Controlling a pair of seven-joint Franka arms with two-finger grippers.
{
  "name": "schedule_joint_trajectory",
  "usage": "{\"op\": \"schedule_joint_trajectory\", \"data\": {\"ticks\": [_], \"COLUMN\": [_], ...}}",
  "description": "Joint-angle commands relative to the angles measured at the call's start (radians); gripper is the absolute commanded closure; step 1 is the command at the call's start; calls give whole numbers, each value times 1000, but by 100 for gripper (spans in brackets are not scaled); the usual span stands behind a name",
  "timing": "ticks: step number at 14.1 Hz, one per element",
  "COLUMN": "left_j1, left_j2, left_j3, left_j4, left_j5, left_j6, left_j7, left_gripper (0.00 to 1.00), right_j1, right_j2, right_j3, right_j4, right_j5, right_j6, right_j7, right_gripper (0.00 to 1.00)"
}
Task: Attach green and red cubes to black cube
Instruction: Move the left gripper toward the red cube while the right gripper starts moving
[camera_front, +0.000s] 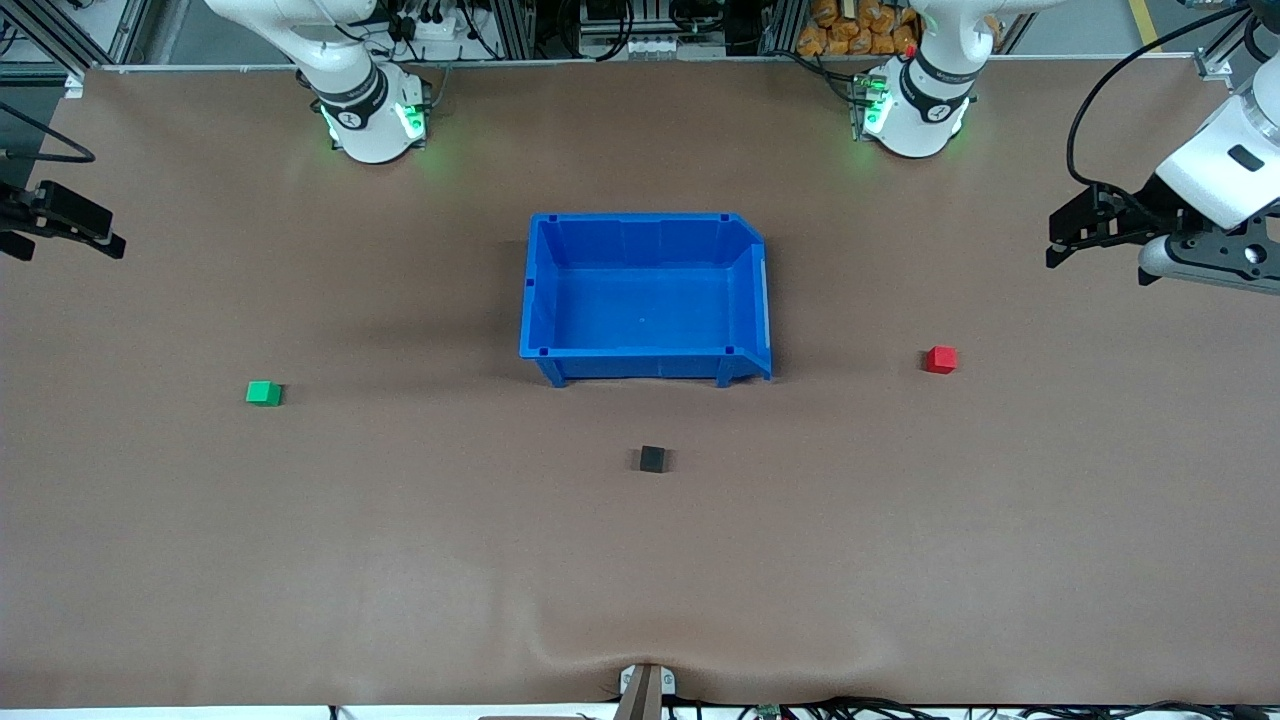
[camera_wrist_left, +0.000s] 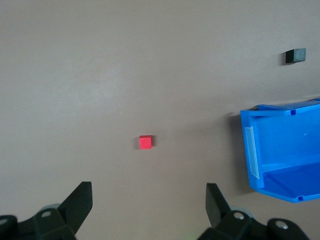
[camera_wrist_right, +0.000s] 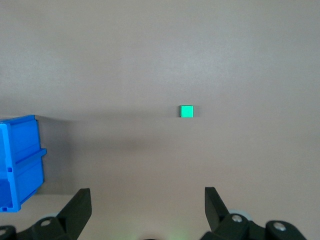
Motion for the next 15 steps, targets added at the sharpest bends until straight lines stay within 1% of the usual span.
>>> {"op": "schedule_joint_trajectory", "data": {"ticks": [1, 7, 9, 13, 15], "left_j1": [10, 11, 10, 8, 8], "left_j2": [-11, -4, -4, 33, 77], "left_j3": [-1, 2, -2, -2, -2], "left_j4": [-9, -7, -11, -9, -9], "left_j5": [15, 15, 14, 17, 15], "left_j6": [-24, -39, -109, -123, -122], "left_j7": [16, -8, -26, -26, -28], "left_gripper": [0, 0, 0, 0, 0], "right_j1": [-11, -11, -11, -13, -13], "right_j2": [5, 5, 5, 5, 5], "right_j3": [9, 8, 8, 8, 8], "right_j4": [13, 13, 13, 13, 14], "right_j5": [-11, -12, -12, -14, -14], "right_j6": [-1, -3, -3, -4, -4], "right_j7": [-8, -8, -8, -8, -8], "right_gripper": [0, 0, 0, 0, 0]}}
